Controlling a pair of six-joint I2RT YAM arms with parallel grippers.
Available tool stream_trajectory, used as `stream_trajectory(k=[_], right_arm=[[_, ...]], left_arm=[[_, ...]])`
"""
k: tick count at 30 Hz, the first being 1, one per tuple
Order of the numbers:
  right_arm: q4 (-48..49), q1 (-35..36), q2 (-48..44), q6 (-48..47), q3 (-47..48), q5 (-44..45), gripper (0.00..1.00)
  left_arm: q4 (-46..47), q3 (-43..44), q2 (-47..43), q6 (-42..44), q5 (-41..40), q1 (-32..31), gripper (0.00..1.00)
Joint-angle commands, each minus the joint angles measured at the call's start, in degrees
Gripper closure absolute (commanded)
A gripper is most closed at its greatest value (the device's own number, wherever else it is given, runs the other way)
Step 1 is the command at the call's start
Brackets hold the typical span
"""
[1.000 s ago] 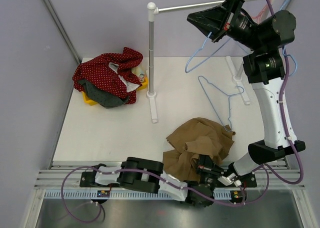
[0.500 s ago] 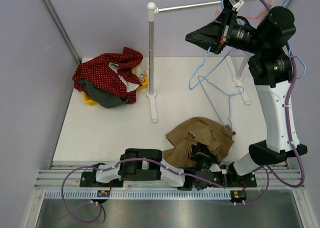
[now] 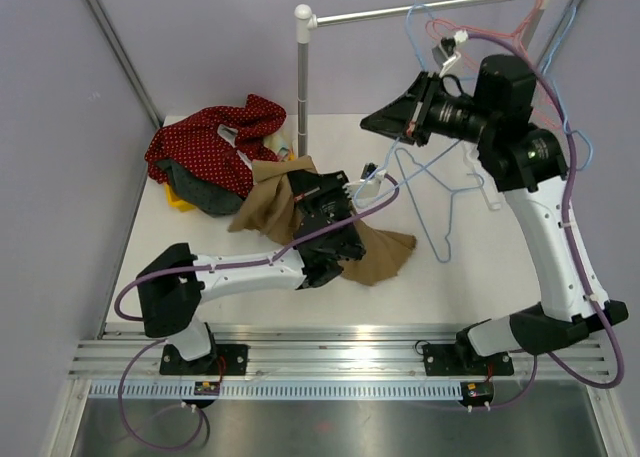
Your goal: Remove the skirt from the hanger
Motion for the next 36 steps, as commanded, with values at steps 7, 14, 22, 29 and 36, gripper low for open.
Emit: stream_trajectory(k=[7,14,22,29,36], right_arm=[[11.80,15.01,-15.60,-8.24,-28.20,39.62,1.00],[33.29,16.68,-20.70,-1.24,-47.17,34.92,1.00],[50.11,20.73,-19.91,5.38,-49.05,33.92,1.00],[47.92,26.52,-15.61,3.80,-37.89,34.10,1.00],[41.78,28.90,-11.39,-0.05,-32.10,30.59,1.00]], left_arm=[[3.98,8.53,9.34,0.83,-7.47,0.66,1.00],[5.10,16.26,9.60,1.08,-7.92,3.21,1.00],[-8.92,20.56,8.30,-9.85,-9.33,5.06,1.00],[-57.66,31.73,3.46,-62.46,-0.28,3.12,1.00],[-101.45,34.93,-2.07,-111.14,37.54,7.34,1.00]])
